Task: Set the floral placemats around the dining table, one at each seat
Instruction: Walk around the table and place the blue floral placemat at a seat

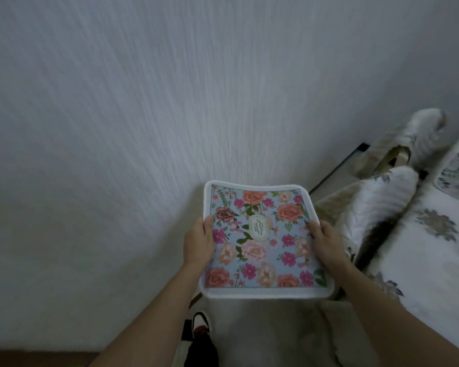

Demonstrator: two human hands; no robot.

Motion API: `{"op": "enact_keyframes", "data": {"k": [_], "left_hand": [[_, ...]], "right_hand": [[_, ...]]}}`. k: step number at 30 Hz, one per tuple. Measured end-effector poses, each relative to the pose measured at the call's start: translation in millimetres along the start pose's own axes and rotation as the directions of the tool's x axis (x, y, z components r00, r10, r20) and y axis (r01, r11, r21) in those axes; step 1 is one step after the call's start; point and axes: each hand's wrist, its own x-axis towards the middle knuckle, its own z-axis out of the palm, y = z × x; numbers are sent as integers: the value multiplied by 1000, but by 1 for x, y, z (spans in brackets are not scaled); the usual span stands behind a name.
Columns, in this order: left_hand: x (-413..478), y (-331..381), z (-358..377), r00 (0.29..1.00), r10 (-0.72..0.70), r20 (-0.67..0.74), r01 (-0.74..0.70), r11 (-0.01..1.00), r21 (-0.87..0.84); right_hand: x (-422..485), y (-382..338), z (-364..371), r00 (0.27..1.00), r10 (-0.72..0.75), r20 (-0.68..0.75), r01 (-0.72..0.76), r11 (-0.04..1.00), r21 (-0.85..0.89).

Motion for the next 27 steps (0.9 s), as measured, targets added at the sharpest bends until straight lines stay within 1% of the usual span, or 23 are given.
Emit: {"op": "enact_keyframes", "data": {"k": [5, 8, 11, 13, 15, 18, 22, 24, 27], "left_hand": [[63, 16, 33, 984, 65, 167, -68, 998, 10], [109, 28, 56, 958, 114, 262, -111, 993, -25], [147, 53, 83, 908, 186, 375, -192, 981, -23], [162, 72, 100, 876, 226, 427, -228, 972, -46], [171, 90, 116, 848, 244, 470, -239, 968, -70], [172, 113, 141, 802, 249, 543, -234, 967, -99], [179, 144, 176, 723, 293, 626, -280, 952, -123], [189, 159, 195, 702, 315, 639, -297, 945, -139], [200, 182, 222, 677, 334, 656, -311, 937, -156]], "right_hand": [[29, 2, -6, 985, 56, -162, -55, 998, 11], [48, -4, -4, 961, 82, -263, -76, 997, 31], [60, -7, -10, 901, 112, -418, -104, 994, 40], [63, -12, -19, 867, 130, -482, -114, 992, 62], [63, -17, -26, 828, 145, -542, -131, 989, 64], [59, -15, -37, 750, 150, -644, -165, 986, 37], [63, -13, -57, 663, 167, -730, -193, 980, 49], [68, -10, -70, 623, 178, -761, -193, 979, 71], [82, -5, -87, 592, 188, -783, -165, 980, 111]]}}
